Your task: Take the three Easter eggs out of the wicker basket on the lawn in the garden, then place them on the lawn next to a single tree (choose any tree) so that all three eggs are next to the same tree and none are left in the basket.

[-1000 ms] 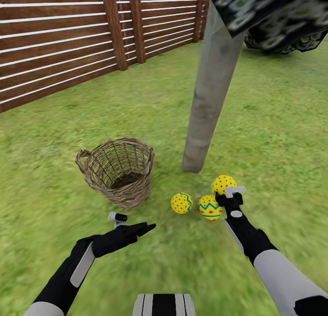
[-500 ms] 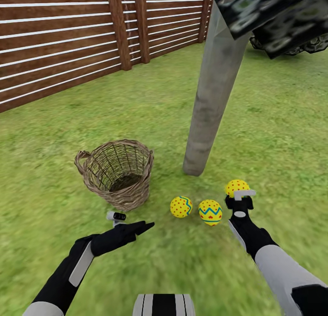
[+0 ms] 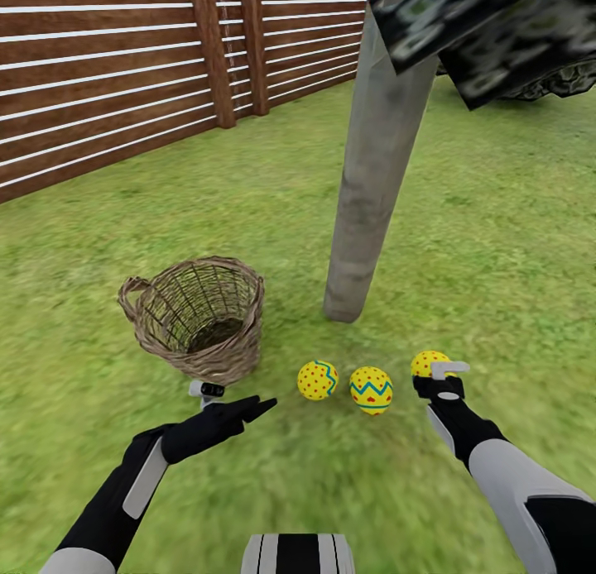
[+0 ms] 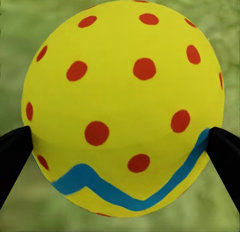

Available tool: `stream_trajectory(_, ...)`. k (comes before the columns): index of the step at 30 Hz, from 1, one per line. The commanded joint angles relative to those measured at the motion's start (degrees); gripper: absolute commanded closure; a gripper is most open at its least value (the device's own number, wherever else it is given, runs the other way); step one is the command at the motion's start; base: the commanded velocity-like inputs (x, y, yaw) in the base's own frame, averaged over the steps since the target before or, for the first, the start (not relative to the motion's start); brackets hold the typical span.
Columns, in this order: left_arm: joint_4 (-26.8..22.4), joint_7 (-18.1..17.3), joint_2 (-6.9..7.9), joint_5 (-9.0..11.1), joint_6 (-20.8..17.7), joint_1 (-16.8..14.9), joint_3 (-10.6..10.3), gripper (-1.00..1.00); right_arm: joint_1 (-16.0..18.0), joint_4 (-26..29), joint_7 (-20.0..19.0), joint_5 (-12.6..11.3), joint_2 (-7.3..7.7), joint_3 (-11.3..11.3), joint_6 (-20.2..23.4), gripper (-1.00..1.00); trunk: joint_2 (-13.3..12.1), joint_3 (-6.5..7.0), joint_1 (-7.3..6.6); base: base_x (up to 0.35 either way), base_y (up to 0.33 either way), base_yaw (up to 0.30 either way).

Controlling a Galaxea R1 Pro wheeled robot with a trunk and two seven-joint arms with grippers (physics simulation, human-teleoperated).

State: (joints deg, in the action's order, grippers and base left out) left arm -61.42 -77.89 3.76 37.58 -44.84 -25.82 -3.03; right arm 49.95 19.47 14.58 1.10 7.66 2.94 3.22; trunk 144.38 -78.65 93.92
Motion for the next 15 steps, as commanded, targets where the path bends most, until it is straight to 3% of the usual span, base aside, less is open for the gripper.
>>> stream_trajectory(1,0.0,0.0,0.09,0.6,-0.6,0.0,0.2,-1.0,0.0,0.1,0.3,0.1,0.0,0.3,0.3,1.0,0.0,-0.26,0.02,0.001,-0.001,0.0)
stream_trajectory(11,0.0,0.0,-0.39,0.7,-0.5,-0.6,1.3,-1.0,0.0,0.6,-1.0,0.7,-0.23,1.0,-0.2,1.0,0.2,-2.47,0.27,0.0,0.0,0.0)
stream_trajectory(15,-3.9,0.0,-1.26,0.6,-0.6,-0.7,2.3,-1.0,0.0,0.6,-1.0,0.6,-0.12,0.7,-0.2,1.0,0.2,-3.36,0.38,0.0,0.0,0.0)
